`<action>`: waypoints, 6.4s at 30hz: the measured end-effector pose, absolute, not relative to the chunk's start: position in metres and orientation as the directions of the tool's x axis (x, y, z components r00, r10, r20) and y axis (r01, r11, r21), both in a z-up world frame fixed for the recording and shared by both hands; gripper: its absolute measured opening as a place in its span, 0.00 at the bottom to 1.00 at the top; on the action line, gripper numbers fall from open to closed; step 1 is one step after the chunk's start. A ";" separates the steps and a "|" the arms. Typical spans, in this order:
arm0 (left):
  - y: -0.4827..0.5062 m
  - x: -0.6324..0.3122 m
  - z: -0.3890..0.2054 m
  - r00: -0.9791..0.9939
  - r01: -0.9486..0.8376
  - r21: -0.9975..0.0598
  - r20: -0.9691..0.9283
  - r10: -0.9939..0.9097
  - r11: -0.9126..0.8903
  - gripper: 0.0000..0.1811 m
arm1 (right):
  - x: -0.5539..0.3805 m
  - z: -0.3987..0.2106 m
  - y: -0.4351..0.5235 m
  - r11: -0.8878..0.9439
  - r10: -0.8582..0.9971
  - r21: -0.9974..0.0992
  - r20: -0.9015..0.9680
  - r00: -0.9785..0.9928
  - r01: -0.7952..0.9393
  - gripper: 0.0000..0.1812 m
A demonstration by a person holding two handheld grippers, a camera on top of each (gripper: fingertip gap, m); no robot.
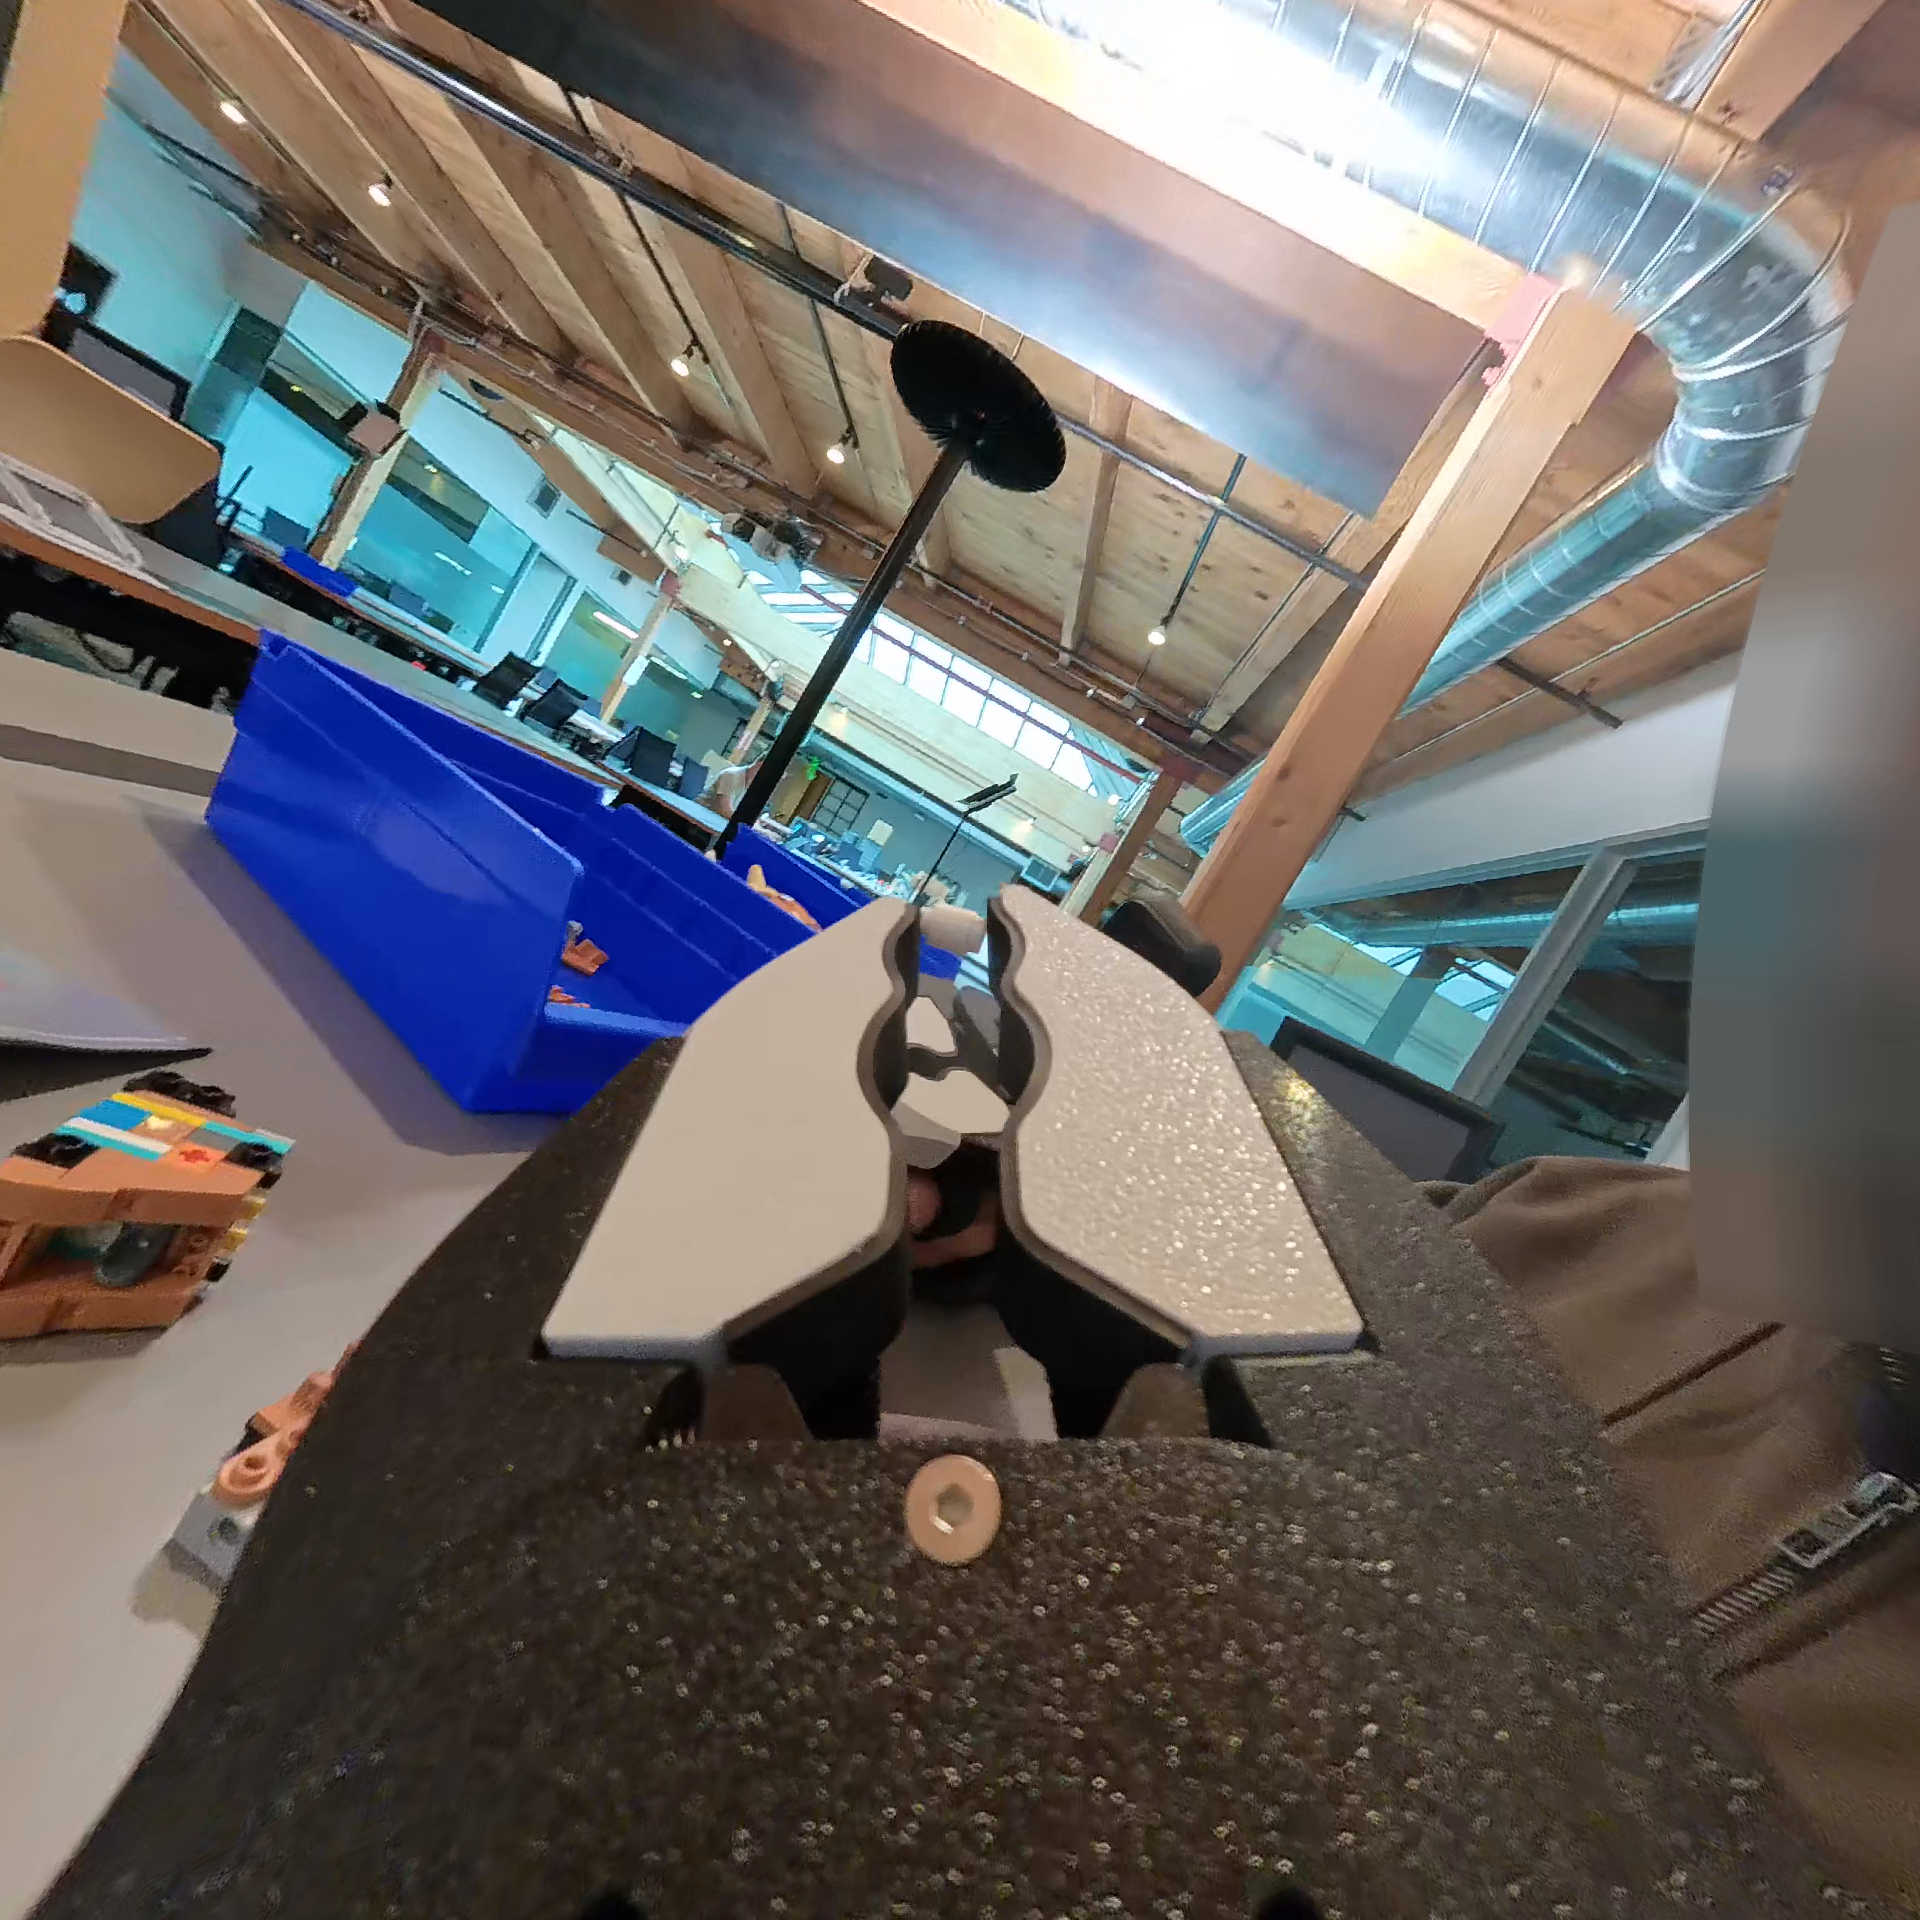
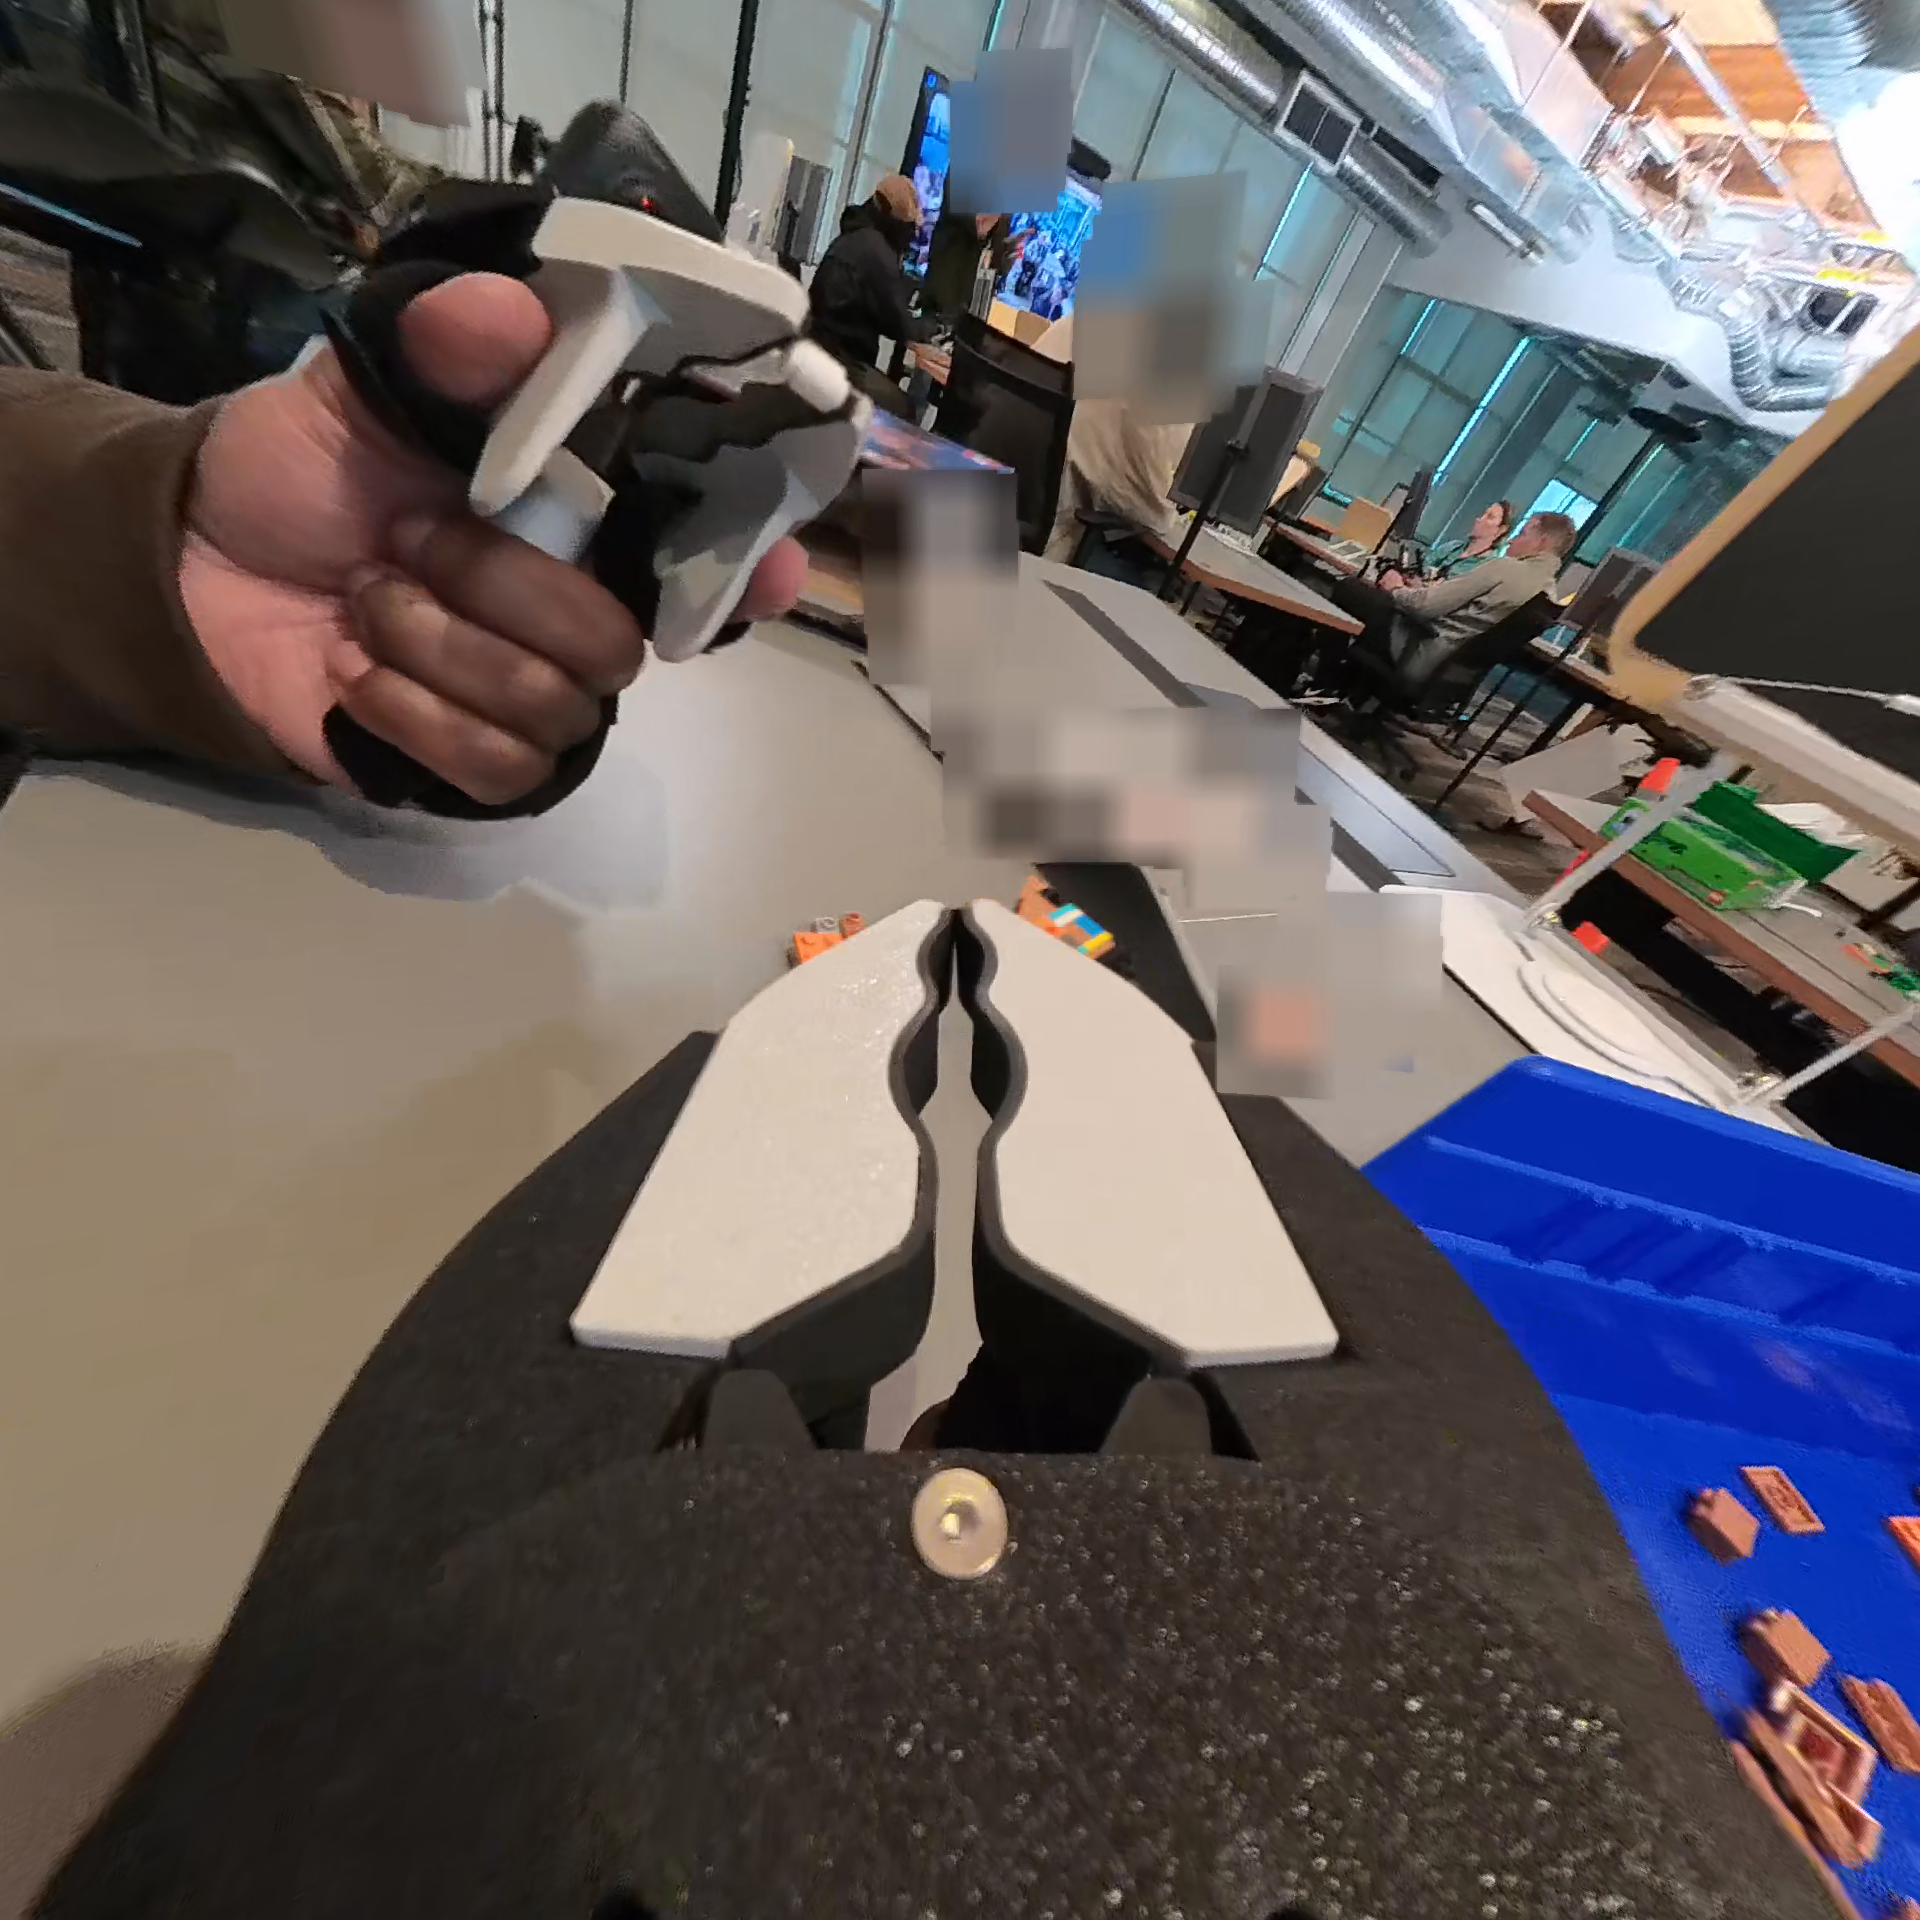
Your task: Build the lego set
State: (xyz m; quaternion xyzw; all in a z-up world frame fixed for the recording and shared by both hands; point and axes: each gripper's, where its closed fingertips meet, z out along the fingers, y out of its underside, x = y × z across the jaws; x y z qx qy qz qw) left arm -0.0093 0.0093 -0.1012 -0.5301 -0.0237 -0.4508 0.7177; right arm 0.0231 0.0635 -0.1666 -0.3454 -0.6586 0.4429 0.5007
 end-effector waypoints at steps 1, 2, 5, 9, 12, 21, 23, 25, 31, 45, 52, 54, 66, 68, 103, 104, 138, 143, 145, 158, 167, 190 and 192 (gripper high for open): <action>0.010 -0.009 -0.104 0.604 0.664 -0.747 0.512 -0.610 0.030 0.07 | 0.021 -0.170 0.062 0.372 0.897 -0.928 0.353 -0.268 0.025 0.00; 0.011 -0.009 -0.106 0.615 0.656 -0.754 0.513 -0.599 0.028 0.07 | 0.020 -0.174 0.060 0.375 0.894 -0.926 0.350 -0.279 0.039 0.00; 0.014 -0.009 -0.111 0.638 0.639 -0.769 0.518 -0.569 0.017 0.07 | 0.017 -0.180 0.057 0.371 0.887 -0.926 0.330 -0.323 0.074 0.00; 0.023 -0.009 -0.132 0.749 0.528 -0.848 0.486 -0.451 -0.038 0.07 | 0.017 -0.187 0.054 0.324 0.882 -0.936 0.246 -0.402 0.136 0.00; 0.030 -0.007 -0.159 0.887 0.302 -0.944 0.330 -0.323 -0.135 0.07 | 0.020 -0.188 0.054 0.278 0.877 -0.947 0.182 -0.444 0.162 0.00; 0.025 0.034 -0.172 0.859 0.184 -0.958 0.266 -0.437 -0.221 0.07 | 0.028 -0.176 0.045 0.280 0.850 -0.959 0.225 -0.477 0.047 0.00; 0.022 0.037 -0.166 0.805 0.273 -0.936 0.350 -0.480 -0.225 0.07 | 0.031 -0.171 0.042 0.322 0.836 -0.947 0.289 -0.467 -0.009 0.01; 0.018 0.044 -0.160 0.735 0.332 -0.913 0.408 -0.542 -0.237 0.07 | 0.035 -0.164 0.037 0.366 0.815 -0.927 0.360 -0.454 -0.080 0.01; 0.005 0.061 -0.142 0.532 0.433 -0.864 0.475 -0.701 -0.257 0.07 | 0.054 -0.144 0.013 0.407 0.740 -0.879 0.476 -0.475 -0.247 0.04; 0.003 0.076 -0.135 0.382 0.510 -0.797 0.546 -0.746 -0.323 0.07 | 0.058 -0.141 -0.003 0.603 0.634 -0.715 0.699 -0.331 -0.354 0.09; 0.007 0.074 -0.138 0.394 0.521 -0.784 0.572 -0.719 -0.338 0.07 | 0.054 -0.142 0.002 0.663 0.612 -0.666 0.745 -0.264 -0.342 0.05; 0.009 0.073 -0.140 0.410 0.519 -0.786 0.574 -0.709 -0.336 0.07 | 0.053 -0.144 0.004 0.675 0.605 -0.658 0.753 -0.259 -0.335 0.05; 0.014 0.069 -0.145 0.501 0.492 -0.816 0.549 -0.669 -0.303 0.07 | 0.049 -0.149 0.007 0.730 0.574 -0.612 0.791 -0.212 -0.306 0.05; 0.015 0.068 -0.146 0.511 0.488 -0.819 0.550 -0.661 -0.304 0.07 | 0.048 -0.150 0.008 0.748 0.559 -0.590 0.807 -0.192 -0.302 0.05; 0.024 0.041 -0.144 0.859 0.255 -0.966 0.242 -0.451 -0.033 0.15 | 0.039 -0.153 0.022 0.872 0.443 -0.445 0.895 -0.056 -0.204 0.04; 0.023 0.039 -0.140 0.867 0.250 -0.968 0.226 -0.443 -0.004 0.15 | 0.038 -0.153 0.023 0.872 0.445 -0.447 0.894 -0.052 -0.198 0.04; 0.035 0.046 -0.162 0.955 -0.107 -0.993 -0.090 -0.282 -0.043 0.06 | 0.030 -0.162 0.030 0.964 0.261 -0.259 0.965 0.036 -0.067 0.04; 0.033 0.046 -0.161 0.948 -0.053 -0.997 -0.035 -0.316 -0.051 0.05 | 0.030 -0.161 0.030 0.956 0.285 -0.282 0.958 0.042 -0.078 0.04; 0.030 0.046 -0.158 0.936 0.011 -0.999 0.028 -0.352 -0.051 0.04 | 0.031 -0.158 0.029 0.932 0.352 -0.347 0.936 0.026 -0.104 0.05; 0.003 0.069 -0.138 0.541 0.429 -0.878 0.437 -0.719 -0.211 0.04 | 0.057 -0.139 0.003 0.624 0.640 -0.692 0.719 -0.270 -0.362 0.06; -0.003 0.073 -0.134 0.456 0.465 -0.851 0.466 -0.758 -0.244 0.04 | 0.063 -0.137 -0.004 0.607 0.629 -0.692 0.719 -0.294 -0.391 0.05; 0.001 0.015 -0.142 0.849 0.199 -0.979 0.197 -0.489 -0.049 0.04 | 0.048 -0.144 0.026 0.630 0.704 -0.737 0.675 -0.222 -0.243 0.05; 0.001 -0.002 -0.143 0.876 0.173 -0.983 0.180 -0.447 -0.056 0.04 | 0.044 -0.146 0.033 0.591 0.746 -0.779 0.626 -0.228 -0.209 0.05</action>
